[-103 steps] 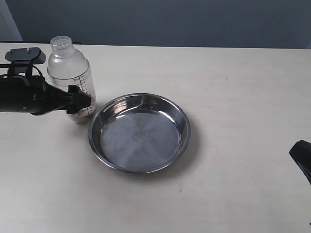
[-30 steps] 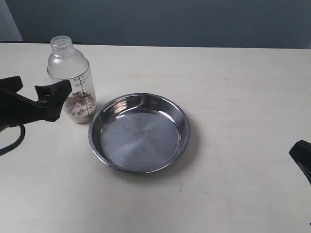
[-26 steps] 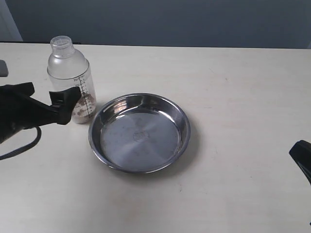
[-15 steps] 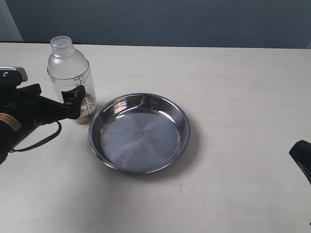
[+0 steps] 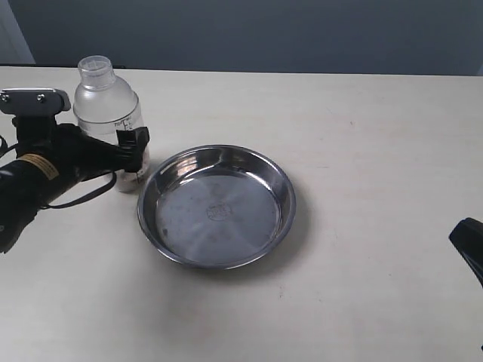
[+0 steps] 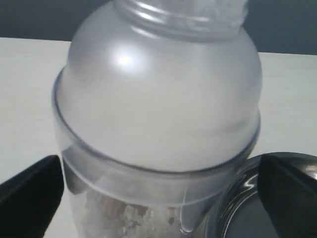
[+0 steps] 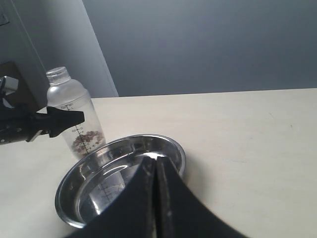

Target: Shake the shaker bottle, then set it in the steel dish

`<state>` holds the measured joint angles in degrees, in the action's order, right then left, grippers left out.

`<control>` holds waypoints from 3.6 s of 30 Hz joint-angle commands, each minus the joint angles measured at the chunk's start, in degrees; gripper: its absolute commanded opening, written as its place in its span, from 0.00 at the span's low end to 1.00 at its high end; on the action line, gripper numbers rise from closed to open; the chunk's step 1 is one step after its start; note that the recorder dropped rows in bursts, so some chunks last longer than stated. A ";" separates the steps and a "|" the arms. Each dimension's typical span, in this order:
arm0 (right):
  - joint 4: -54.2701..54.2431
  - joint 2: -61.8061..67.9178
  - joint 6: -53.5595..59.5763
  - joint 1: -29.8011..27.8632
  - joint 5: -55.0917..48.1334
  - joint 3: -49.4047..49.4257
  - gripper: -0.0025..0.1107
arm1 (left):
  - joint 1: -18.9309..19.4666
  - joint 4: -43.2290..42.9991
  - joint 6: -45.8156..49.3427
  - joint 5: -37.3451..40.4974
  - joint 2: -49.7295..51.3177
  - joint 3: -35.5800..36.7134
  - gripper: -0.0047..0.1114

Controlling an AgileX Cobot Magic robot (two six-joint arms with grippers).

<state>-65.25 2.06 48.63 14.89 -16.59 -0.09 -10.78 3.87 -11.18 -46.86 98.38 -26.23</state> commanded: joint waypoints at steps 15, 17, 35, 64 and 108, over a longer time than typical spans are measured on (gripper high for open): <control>-0.19 -0.21 0.20 -0.04 0.72 0.09 0.01 | -0.20 -0.99 -0.76 -2.38 0.25 -0.11 0.95; -0.19 -0.21 0.20 -0.04 0.72 0.09 0.01 | -0.20 -0.59 -0.76 -2.39 0.25 -0.11 0.95; -0.19 -0.21 0.20 -0.04 0.72 0.09 0.01 | -0.20 -2.04 -0.76 -0.76 0.25 -0.11 0.95; -0.19 -0.21 0.20 -0.04 3.95 0.09 0.01 | -0.20 -1.92 -1.11 -9.17 14.96 -6.92 0.57; -0.19 -0.21 0.20 -0.04 3.95 0.09 0.01 | -10.74 -18.69 -9.24 12.77 -7.93 -6.57 0.04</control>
<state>-65.28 2.06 48.63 14.89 -13.44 -0.09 -22.81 -15.96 -18.85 -39.10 92.56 -32.92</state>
